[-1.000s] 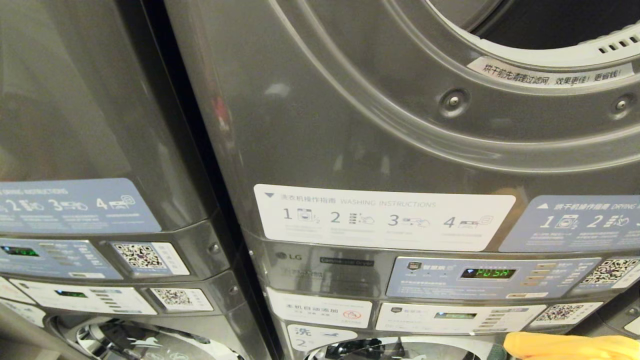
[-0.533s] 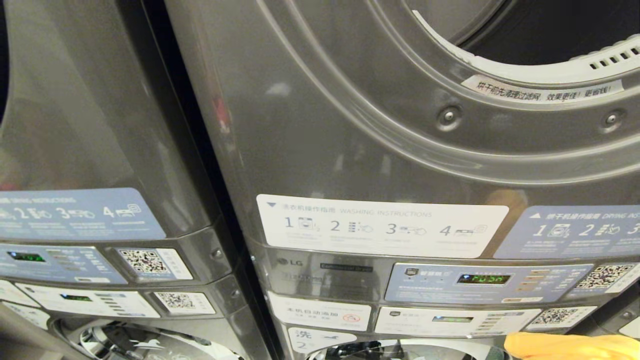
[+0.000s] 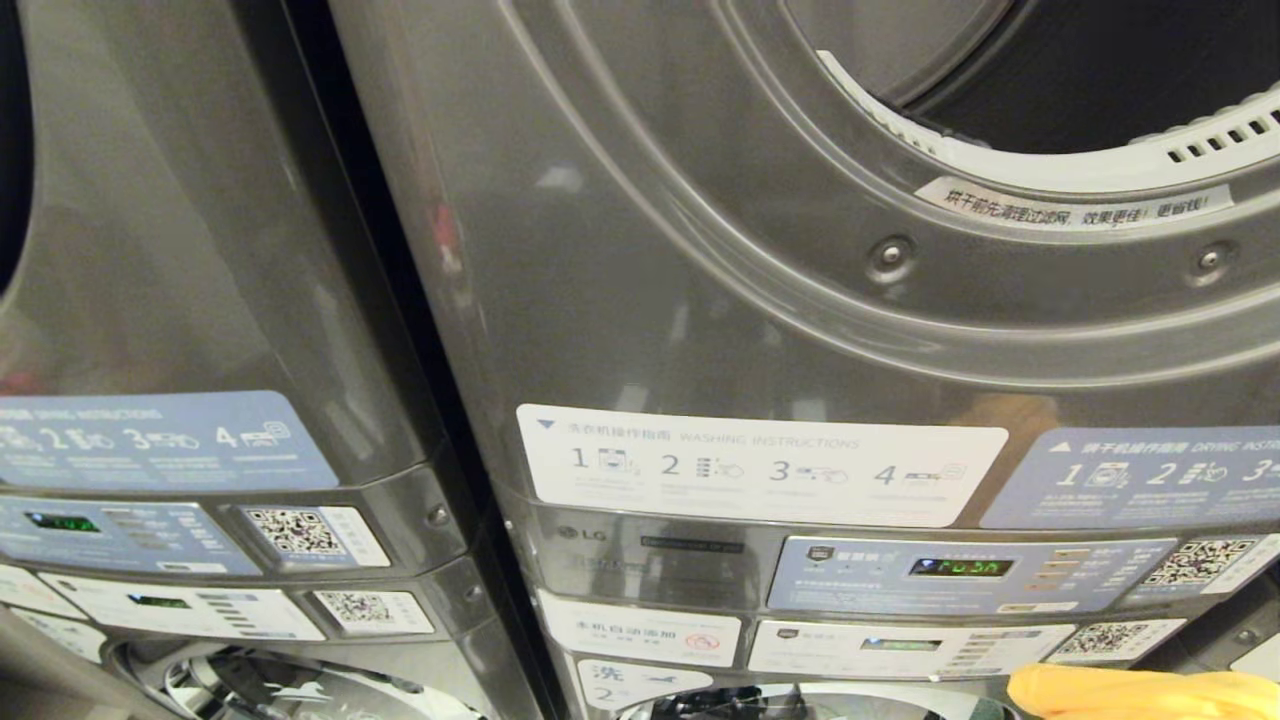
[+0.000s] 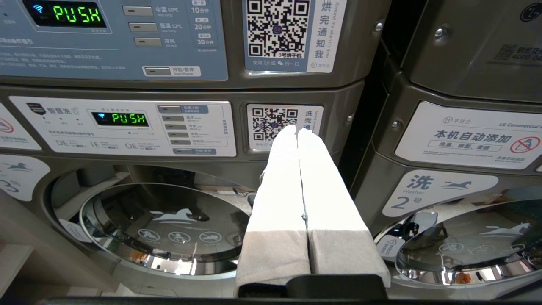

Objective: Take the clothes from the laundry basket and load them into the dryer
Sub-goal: Put the clothes in the dryer

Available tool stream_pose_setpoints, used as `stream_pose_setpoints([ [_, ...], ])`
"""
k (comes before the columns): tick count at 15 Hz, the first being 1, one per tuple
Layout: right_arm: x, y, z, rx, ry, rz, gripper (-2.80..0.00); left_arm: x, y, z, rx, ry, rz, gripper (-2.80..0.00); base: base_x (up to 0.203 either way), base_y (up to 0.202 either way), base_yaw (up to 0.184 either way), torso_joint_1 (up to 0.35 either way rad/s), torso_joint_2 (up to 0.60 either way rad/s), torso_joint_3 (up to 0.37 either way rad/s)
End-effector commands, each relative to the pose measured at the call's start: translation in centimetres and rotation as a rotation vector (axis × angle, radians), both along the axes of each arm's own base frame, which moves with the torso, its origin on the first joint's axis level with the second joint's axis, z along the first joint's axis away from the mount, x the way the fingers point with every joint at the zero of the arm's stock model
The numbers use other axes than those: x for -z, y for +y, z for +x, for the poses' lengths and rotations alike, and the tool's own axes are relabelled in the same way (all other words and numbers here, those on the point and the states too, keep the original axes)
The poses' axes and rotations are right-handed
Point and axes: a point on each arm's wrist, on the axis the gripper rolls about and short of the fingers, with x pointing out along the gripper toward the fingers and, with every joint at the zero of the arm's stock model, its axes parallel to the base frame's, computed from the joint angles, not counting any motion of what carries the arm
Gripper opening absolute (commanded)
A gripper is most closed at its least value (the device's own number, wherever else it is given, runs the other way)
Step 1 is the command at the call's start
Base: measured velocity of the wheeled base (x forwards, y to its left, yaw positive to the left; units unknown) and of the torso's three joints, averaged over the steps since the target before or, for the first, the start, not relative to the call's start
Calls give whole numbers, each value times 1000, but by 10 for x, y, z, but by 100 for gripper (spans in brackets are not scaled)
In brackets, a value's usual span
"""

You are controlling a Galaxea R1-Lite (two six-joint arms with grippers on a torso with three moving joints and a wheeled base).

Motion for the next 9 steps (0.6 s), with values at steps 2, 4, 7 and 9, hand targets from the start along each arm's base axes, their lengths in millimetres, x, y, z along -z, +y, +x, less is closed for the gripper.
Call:
stream_pose_setpoints([
  [2,0,0,0,0,1,-4,-280,0,0,0,0,-2,1,-280,0,0,0,79,-143,-79],
  [4,0,0,0,0,-1,-1,-280,0,0,0,0,-2,0,-280,0,0,0,68,-115,-66],
  [7,0,0,0,-6,1,-9,-280,0,0,0,-1,-1,-2,-280,0,0,0,63,-126,-69],
  [9,0,0,0,-6,1,-13,-280,0,0,0,-1,-1,-2,-280,0,0,0,70,-132,-70],
])
